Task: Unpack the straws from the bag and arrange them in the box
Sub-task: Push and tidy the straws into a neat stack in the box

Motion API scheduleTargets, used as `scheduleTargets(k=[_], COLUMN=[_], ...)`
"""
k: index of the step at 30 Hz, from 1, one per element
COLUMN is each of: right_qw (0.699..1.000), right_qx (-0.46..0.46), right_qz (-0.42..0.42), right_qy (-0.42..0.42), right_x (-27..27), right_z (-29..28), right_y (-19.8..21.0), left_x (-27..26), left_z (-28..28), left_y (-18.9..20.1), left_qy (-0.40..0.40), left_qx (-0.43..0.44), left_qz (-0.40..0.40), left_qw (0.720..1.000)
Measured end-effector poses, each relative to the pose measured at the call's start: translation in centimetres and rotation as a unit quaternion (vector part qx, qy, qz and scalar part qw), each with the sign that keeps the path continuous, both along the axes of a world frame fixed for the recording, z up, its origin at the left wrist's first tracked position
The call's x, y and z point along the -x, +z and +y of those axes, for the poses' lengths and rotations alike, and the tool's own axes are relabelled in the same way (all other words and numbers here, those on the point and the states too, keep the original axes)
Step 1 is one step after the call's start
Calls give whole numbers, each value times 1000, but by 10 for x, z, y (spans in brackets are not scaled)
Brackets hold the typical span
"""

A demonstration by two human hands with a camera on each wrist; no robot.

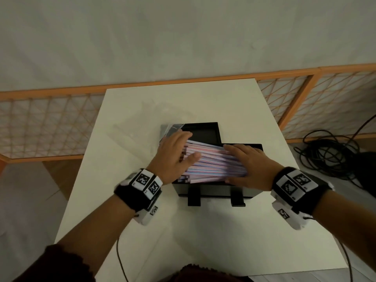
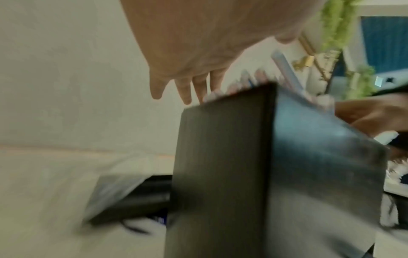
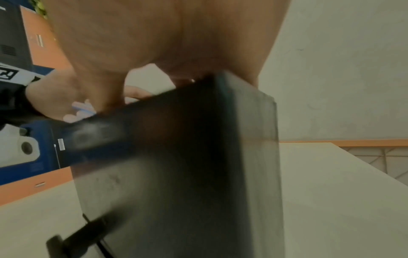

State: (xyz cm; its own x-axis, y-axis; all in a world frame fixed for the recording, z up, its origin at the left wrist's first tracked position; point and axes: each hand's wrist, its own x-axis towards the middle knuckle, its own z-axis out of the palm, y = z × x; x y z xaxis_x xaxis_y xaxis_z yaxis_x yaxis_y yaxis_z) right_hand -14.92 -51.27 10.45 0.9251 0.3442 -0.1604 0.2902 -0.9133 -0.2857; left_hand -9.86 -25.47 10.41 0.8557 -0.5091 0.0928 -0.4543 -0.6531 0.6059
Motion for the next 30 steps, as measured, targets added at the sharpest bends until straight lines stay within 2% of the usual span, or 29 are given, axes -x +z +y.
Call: scheduleTargets(k=[2, 4, 6, 9, 14, 19, 21, 26, 30], right_qw=[998, 995, 995, 995, 995, 991, 989, 964, 982], right_qx=[38, 75, 82, 84, 87, 136, 147, 253, 179], right_qz=[42, 61, 56, 45, 35, 6, 14, -57, 47], right_qy=[0, 5, 2, -2, 17, 19, 15, 63, 20], right_x=[-8, -14, -17, -19, -23, -23, -18, -6, -10], right_z=[8, 16, 23, 28, 26, 13, 7, 14, 20], right_y=[7, 11, 11, 13, 30, 43, 44, 27, 19], left_x=[-1, -1, -3, -7, -15, -19, -18, -12, -13], left_z=[-6, -18, -26, -25, -16, -9, -9, -17, -21], left_y=[18, 25, 25, 26, 30, 24, 25, 21, 15], left_qy=[-65, -119, -152, -165, -162, -174, -166, -184, -170], left_qx=[-132, -255, -318, -314, -224, -188, -192, -257, -299], left_qz=[-49, -73, -61, -56, -27, -44, -44, -89, -88], left_qw=[988, 957, 934, 933, 960, 966, 966, 944, 935])
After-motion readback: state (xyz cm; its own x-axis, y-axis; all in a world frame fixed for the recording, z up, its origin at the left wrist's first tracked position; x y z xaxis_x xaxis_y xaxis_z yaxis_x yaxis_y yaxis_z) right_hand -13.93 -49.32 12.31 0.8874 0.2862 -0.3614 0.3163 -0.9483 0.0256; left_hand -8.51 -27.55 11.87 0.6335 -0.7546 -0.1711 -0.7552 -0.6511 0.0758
